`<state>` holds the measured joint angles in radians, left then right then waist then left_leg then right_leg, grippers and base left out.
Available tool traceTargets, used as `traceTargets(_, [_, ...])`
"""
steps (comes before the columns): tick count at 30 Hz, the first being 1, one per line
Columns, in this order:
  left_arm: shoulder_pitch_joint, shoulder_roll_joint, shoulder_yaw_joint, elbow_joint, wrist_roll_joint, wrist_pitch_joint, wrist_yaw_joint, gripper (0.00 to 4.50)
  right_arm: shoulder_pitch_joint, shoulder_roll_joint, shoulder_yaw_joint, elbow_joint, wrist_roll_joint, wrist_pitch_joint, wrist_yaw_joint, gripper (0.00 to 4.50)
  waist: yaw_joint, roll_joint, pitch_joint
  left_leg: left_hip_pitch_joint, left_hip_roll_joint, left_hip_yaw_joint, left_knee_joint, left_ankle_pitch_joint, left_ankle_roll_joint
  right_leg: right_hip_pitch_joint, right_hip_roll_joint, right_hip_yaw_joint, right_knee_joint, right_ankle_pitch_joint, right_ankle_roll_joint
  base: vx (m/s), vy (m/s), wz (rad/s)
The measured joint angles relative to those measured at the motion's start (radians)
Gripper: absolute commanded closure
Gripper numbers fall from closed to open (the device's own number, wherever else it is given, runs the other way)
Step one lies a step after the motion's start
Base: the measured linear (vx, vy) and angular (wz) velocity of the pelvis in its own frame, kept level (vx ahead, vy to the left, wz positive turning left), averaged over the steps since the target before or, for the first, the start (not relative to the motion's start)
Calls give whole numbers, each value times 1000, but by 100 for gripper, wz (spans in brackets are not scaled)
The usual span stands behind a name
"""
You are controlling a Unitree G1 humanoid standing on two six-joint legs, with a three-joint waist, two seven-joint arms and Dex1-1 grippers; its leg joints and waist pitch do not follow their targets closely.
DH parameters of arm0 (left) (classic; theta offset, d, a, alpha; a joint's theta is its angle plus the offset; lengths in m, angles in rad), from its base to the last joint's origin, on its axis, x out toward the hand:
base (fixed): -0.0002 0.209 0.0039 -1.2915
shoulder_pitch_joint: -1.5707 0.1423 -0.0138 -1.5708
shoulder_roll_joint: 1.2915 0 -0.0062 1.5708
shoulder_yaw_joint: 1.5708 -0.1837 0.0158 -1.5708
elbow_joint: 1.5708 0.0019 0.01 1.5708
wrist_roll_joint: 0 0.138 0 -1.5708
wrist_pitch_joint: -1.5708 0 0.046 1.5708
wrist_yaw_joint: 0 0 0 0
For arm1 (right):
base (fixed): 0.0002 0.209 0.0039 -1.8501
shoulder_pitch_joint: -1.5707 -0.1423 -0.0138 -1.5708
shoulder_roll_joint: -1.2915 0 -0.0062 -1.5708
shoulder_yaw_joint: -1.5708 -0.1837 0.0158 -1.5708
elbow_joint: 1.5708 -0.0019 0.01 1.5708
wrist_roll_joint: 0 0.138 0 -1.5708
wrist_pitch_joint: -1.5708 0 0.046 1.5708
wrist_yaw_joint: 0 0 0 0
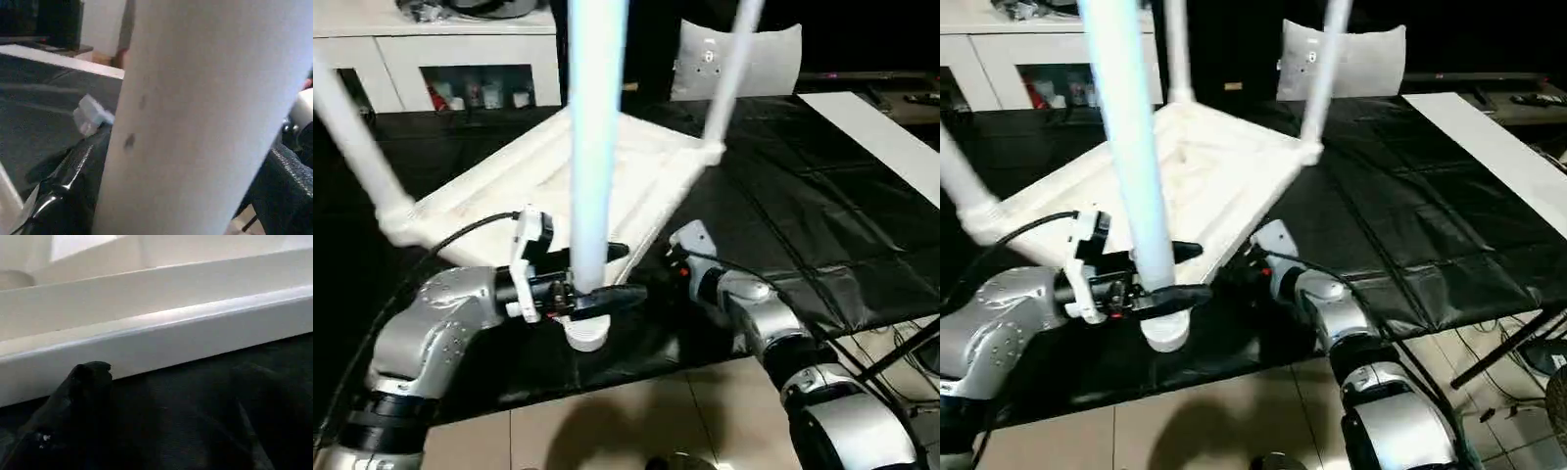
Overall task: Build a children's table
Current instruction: Rotate table base
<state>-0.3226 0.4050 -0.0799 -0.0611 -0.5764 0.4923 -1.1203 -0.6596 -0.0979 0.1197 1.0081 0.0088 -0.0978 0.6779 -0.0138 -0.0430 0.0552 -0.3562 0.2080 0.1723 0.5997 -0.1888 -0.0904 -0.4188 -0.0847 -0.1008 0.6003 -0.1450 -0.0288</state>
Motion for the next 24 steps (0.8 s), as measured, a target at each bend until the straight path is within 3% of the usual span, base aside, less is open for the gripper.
traceTargets(7, [-50,-63,0,0,-18,21,2,42,22,-9,4,5,-4,-27,35,0,0,-3,0,0,0,0,1,0,0,0,0,0,0,0,0,0,0,0])
traceTargets(15, [-79,-167,-27,0,-18,23,41,42,22,-21,-3,23,-16,-38,39,0,-10,-16,-1,0,1,0,1,0,0,0,1,0,0,0,0,0,0,0])
traceTargets(24, [-109,-264,-50,-22,-18,2,72,42,27,-16,-3,24,-17,-55,44,0,-8,-16,-1,0,1,-1,1,0,0,0,2,0,0,0,0,0,0,0])
